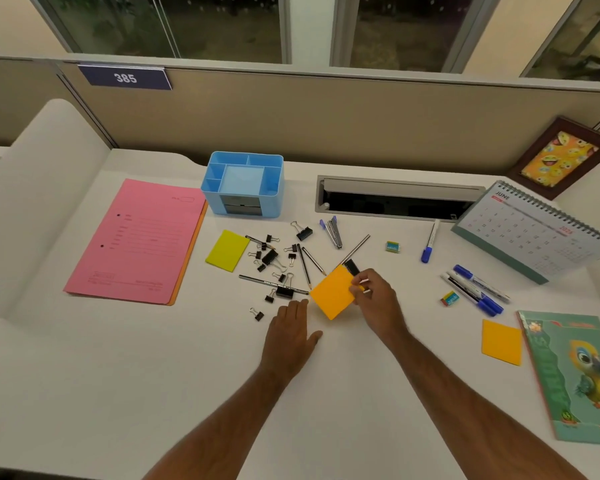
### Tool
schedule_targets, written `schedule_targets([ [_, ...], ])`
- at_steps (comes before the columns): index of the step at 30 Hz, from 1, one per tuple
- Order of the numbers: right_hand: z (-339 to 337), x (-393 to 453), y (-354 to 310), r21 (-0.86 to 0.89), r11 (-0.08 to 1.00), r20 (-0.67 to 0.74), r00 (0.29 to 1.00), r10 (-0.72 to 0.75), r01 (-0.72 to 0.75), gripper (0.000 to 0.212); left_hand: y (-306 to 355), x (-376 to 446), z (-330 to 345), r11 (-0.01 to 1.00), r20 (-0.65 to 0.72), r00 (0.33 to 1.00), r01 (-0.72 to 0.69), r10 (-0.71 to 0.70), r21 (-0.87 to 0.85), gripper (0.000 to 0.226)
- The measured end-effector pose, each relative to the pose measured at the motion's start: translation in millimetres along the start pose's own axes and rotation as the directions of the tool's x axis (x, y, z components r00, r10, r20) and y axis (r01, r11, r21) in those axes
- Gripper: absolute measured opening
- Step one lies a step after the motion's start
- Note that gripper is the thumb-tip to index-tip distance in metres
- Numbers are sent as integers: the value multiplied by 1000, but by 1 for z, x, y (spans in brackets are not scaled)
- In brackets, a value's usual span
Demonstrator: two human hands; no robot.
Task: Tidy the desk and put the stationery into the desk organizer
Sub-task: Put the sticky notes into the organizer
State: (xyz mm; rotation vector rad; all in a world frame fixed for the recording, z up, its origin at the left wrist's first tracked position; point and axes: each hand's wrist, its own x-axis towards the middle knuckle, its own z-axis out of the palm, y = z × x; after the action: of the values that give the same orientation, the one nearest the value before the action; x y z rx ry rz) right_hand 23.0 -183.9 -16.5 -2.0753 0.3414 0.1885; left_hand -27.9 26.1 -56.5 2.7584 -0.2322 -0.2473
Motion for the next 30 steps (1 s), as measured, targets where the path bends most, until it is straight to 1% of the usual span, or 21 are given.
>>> schedule_targets([
  [2,-9,8,-10,40,998,34,998,-55,54,9,-5,-3,4,999,-26,999,-38,39,24,75],
  [4,-17,17,-22,44,995,55,994,-92,90,12,-9,-3,7,996,-18,997,-74,75,52,74],
  [7,-22,32,-43,47,988,72,986,-149,146,18,-15,-2,10,990,29,991,-130,128,61,75],
  [10,-19,52,-70,15,973,62,971,-232,232,27,-25,-2,17,981,7,984,-179,179,71,74],
  [14,-5,86,-111,-6,950,33,949,-313,313,36,-36,-4,25,976,-21,977,-211,212,43,73],
  [19,18,132,-163,-26,911,38,911,-410,411,38,-39,-2,22,974,18,975,-221,221,58,73],
  [21,30,150,-178,-73,887,41,890,-453,455,37,-40,-2,23,974,9,976,-219,219,51,73],
  [24,46,175,-193,-212,845,64,870,-489,490,37,-41,-2,23,974,-8,975,-221,221,41,73],
  [28,61,199,-196,-421,744,156,850,-504,519,36,-42,-2,24,975,-18,975,-221,221,29,72],
  [30,65,205,-195,-495,697,196,848,-492,519,36,-42,-2,25,974,-37,973,-227,228,20,71],
])
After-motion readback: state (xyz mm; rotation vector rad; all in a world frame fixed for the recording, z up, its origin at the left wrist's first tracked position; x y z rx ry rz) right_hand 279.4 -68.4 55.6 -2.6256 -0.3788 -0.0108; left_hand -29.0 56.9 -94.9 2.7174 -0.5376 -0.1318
